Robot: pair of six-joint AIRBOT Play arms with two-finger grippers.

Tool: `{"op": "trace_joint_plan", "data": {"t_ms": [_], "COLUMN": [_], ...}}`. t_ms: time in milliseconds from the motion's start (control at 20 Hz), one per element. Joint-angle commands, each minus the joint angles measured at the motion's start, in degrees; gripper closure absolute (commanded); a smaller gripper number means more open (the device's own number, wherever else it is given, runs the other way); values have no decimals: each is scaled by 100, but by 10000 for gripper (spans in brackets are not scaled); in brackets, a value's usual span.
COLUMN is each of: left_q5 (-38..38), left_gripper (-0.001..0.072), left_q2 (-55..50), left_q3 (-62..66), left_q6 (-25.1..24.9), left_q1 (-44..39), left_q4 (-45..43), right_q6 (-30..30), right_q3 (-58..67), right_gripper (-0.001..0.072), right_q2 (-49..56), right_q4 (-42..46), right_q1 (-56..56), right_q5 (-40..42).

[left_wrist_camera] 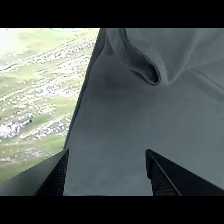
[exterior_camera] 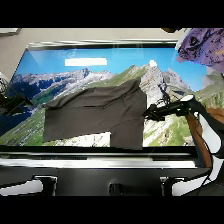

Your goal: Fold the clothes and pants, and hang the long-sleeved shirts on hangers.

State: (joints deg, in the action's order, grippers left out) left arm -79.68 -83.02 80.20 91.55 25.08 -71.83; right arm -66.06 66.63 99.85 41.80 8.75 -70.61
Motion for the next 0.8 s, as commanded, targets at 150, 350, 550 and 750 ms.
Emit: {"op": "trace_joint_plan", "data": {"t_ms": [150, 350, 550, 750], "left_q5": [72, -11, 872, 1078], "left_gripper": [189, 179, 179, 179], "left_q2": [-2, 122, 863, 964], "left_q3": [-17, -378, -2406, -3755], "left_q6": [-28, -160, -527, -1287], "left_q1": [7, 96, 935, 1587], "left_q4": [-168, -162, 651, 1550], "right_q6": [28, -107, -125, -127], "right_q3": [-72, -70, -70, -70], "right_gripper": [574, 680, 680, 680], "right_q2": [114, 96, 61, 61], "right_q4": [85, 101, 103, 87], "right_q1": [-479, -461, -461, -461], "right_q5": [195, 63, -146, -264]}}
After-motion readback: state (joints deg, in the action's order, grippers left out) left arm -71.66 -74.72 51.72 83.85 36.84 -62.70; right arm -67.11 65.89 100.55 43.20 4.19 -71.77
